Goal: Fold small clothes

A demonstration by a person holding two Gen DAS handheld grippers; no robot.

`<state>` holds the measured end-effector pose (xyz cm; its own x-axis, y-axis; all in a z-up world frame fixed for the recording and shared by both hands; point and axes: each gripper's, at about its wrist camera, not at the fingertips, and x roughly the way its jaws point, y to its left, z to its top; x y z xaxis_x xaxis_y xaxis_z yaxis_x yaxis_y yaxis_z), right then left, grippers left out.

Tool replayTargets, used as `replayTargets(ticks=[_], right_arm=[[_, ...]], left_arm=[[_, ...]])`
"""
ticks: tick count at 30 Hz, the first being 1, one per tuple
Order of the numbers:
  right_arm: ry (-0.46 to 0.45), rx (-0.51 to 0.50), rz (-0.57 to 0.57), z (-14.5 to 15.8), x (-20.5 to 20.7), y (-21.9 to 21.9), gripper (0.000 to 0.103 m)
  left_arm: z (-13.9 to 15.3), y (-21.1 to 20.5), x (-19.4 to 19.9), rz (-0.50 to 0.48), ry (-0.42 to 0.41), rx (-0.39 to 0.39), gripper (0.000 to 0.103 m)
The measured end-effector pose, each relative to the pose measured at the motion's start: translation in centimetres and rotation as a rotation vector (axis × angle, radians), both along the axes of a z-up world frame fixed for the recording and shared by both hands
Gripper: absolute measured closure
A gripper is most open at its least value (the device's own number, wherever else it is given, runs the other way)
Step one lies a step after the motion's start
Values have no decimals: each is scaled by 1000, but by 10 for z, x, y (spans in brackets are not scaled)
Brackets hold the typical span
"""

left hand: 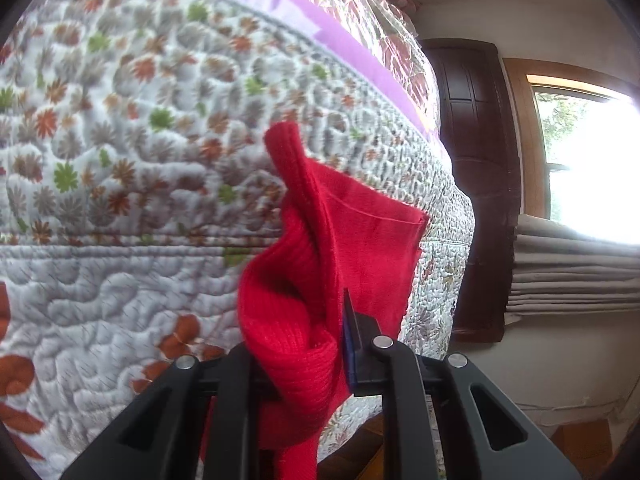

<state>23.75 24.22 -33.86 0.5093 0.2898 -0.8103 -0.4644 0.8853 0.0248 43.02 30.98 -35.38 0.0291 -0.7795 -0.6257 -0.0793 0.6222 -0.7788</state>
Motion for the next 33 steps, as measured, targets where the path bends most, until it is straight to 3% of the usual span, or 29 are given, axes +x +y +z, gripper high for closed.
replayTargets(ticks=[11,18,25,33], right_arm=[[-2,140,-114,56,-8,-73,96],[26,229,-172,67,-13,-121,96],[50,298,-238,64,-12,-175,96],[106,342,-318,44,-9,-231,96]], left_arm=[[62,-57,-10,30,-1,116,86],[93,-105,-15,40,-6,230,87],[100,-159,-10,7,-21,334,87],[84,-221,-6,-42,-20,414,87]])
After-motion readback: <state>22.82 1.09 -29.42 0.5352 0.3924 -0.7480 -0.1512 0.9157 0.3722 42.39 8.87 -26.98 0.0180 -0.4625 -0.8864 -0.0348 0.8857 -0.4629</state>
